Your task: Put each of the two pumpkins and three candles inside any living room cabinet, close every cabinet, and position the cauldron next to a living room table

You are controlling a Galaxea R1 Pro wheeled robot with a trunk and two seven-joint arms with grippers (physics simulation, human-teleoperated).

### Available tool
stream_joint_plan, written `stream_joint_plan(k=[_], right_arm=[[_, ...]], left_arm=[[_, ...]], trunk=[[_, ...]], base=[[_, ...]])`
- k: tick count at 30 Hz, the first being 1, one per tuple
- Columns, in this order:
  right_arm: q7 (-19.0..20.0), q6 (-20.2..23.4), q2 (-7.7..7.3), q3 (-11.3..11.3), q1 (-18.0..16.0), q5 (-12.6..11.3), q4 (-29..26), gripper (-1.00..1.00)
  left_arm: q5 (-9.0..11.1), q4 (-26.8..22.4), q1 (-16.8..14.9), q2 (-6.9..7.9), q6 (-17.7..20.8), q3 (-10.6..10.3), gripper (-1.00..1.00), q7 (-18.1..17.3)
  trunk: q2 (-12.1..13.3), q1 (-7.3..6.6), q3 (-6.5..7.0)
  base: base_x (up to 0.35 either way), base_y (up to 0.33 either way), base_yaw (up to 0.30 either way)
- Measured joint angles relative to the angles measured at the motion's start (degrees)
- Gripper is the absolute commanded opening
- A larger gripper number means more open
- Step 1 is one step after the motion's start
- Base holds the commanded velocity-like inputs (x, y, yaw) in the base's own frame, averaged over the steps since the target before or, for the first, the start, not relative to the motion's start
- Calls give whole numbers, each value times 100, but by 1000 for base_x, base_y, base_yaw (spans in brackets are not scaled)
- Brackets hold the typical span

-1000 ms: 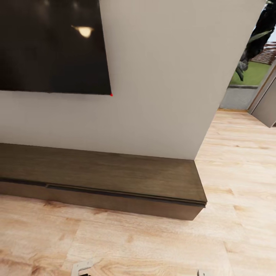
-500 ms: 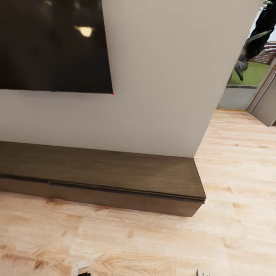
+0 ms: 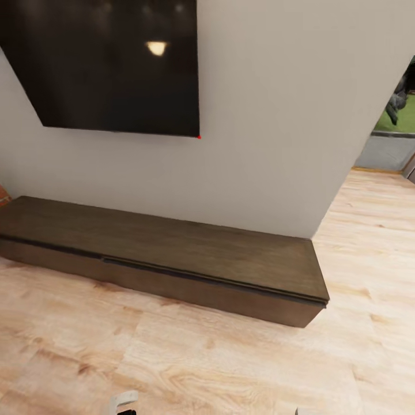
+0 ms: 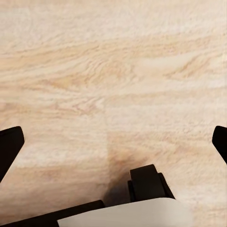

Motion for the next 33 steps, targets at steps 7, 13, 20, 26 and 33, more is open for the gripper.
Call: stream_joint_plan(k=[7, 13, 20, 26, 33], right_arm=[[1, 0, 6, 1, 0, 1, 1, 100], [0, 0, 7, 7, 0, 5, 0, 100], [0, 0, 7, 9, 0, 14, 0, 100], [0, 2, 7, 9, 0, 19, 0, 100], [0, 0, 7, 9, 0, 19, 0, 100]], left_arm=[[-1, 0, 0, 0, 0, 0, 100, 1], [-2, 16, 0, -7, -1, 0, 100, 0], [-6, 18, 0, -5, -9, 0, 100, -1], [-4, 18, 0, -8, -9, 0, 100, -1], [-7, 18, 0, -9, -9, 0, 100, -1]], trunk=[[0, 0, 0], [0, -2, 0], [0, -2, 0], [0, -2, 0], [0, -2, 0]], base=[[-193, 56, 284], [-63, 36, 285], [-3, 2, 285], [0, 0, 286], [0, 0, 287]])
